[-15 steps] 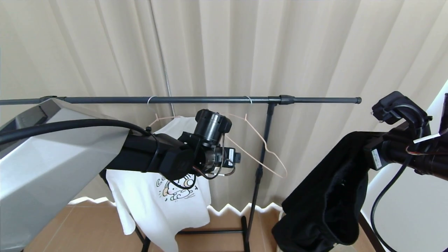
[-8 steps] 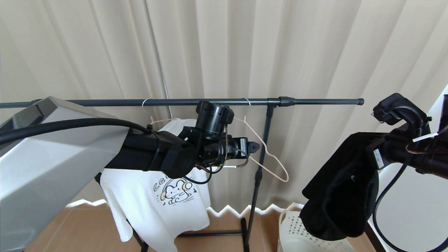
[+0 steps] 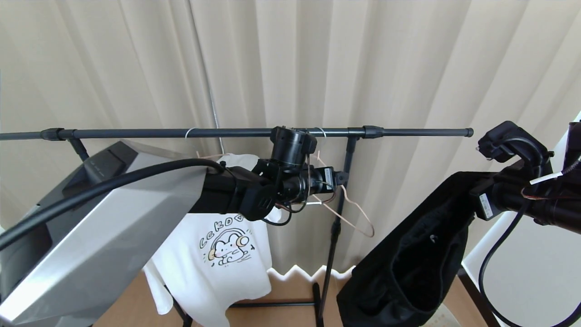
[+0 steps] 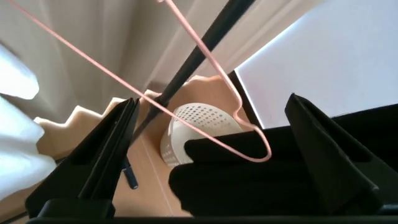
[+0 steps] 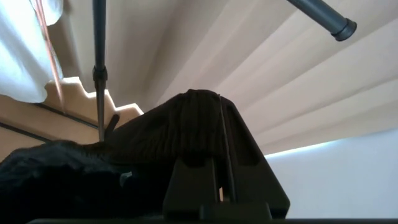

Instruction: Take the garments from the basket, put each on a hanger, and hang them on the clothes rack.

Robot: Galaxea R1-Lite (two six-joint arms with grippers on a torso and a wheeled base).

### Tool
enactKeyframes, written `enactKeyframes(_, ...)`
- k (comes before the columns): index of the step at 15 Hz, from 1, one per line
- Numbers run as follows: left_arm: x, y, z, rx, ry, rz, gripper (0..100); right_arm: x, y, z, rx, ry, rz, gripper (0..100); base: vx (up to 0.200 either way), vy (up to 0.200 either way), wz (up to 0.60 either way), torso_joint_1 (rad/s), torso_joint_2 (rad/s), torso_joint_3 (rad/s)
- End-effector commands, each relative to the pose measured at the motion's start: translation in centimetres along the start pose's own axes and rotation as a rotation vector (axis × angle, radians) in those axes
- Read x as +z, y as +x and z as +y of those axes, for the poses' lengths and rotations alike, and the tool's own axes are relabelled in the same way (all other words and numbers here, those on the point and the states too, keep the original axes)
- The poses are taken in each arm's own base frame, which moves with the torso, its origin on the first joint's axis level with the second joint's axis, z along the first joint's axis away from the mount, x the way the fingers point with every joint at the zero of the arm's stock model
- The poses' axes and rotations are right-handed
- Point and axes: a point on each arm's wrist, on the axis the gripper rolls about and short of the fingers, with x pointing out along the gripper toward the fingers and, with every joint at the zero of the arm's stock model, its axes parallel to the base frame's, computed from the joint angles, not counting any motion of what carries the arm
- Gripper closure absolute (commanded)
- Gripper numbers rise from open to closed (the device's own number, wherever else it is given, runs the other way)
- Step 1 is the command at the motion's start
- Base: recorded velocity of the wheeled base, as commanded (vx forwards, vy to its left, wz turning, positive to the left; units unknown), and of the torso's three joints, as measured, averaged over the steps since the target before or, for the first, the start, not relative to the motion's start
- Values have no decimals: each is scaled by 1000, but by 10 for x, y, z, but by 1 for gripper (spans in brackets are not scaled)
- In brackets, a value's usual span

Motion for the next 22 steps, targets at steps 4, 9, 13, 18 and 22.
enactKeyframes(4, -3, 30, 6, 4, -5, -35, 0, 0, -1, 0, -1, 0, -5, 100, 0, 0, 0, 0, 0, 0)
enactKeyframes(9, -4, 58, 18, 11, -5, -80, 0, 1, 0, 1, 3, -3, -8, 100, 0, 0, 0, 0, 0, 0)
enactKeyframes(13, -14, 64, 23, 48, 26, -23, 0, 1, 0, 1, 4, -4, -7, 100, 0, 0, 0, 0, 0, 0)
enactKeyframes(18, -13, 59, 34, 205, 72, -8, 0, 0, -2, 2, 3, -15, -10, 100, 0, 0, 0, 0, 0, 0)
enactKeyframes(22, -3, 46, 34, 340, 111, 5, 0, 0, -4, 1, 2, -14, -13, 100, 0, 0, 0, 0, 0, 0)
